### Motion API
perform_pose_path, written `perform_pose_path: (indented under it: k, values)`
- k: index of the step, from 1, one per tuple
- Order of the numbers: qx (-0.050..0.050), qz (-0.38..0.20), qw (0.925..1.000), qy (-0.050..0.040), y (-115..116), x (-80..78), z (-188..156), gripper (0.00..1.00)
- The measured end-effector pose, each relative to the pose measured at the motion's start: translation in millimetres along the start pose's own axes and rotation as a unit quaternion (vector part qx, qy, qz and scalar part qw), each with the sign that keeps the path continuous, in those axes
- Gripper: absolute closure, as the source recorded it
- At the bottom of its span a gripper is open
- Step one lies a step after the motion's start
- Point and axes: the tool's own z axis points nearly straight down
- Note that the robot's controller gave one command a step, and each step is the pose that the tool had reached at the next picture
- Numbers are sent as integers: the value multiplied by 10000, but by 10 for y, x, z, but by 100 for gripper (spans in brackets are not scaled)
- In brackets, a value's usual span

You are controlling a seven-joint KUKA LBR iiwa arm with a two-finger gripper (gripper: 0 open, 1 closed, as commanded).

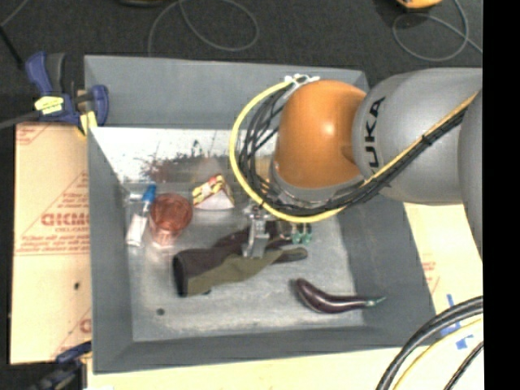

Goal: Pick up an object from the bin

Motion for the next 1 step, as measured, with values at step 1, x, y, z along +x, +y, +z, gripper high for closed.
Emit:
perform_pose_path:
  k: [1]
  values:
    - [0,1,10000,-16,-155,165,-1016,100]
